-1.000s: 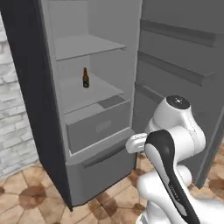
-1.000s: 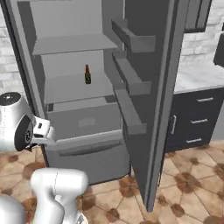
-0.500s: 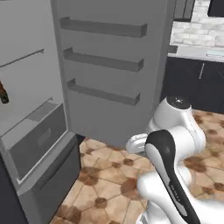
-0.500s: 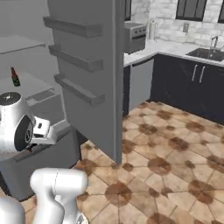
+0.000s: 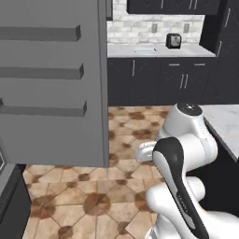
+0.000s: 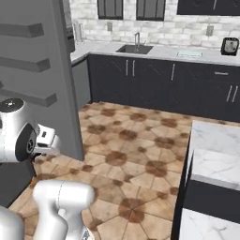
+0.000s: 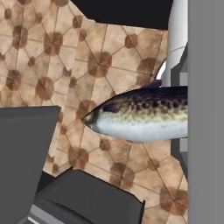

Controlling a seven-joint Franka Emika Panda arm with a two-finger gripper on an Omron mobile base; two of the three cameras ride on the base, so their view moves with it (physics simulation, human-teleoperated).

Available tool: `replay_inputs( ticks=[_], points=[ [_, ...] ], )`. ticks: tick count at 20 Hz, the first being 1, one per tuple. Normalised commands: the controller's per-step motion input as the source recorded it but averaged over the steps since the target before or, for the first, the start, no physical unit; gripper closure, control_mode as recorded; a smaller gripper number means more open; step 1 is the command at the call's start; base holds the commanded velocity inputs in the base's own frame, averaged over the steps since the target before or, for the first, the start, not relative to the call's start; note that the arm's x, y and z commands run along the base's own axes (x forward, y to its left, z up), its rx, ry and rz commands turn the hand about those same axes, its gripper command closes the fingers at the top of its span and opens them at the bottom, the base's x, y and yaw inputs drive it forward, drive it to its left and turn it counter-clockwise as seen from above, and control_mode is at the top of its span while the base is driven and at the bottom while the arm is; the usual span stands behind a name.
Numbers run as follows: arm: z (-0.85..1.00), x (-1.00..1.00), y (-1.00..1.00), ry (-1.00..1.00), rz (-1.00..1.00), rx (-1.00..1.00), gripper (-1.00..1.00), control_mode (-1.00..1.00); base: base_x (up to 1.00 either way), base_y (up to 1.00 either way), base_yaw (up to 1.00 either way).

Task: Take the fish out of the fridge, briefly rinse it in the sink, and place it on the tray next to the sink.

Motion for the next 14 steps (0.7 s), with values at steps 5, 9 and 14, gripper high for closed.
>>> replay_inputs(
  ticks=[5,9,14],
  points=[
    [0.0,0.0,0.0,0.0,0.0,0.0,1.0,1.0,0.04,-0.25,-0.19],
    [0.0,0.0,0.0,0.0,0.0,0.0,1.0,1.0,0.0,-0.62,-0.22],
    [0.0,0.0,0.0,0.0,0.0,0.0,1.0,1.0,0.44,-0.67,-0.15]
  ],
)
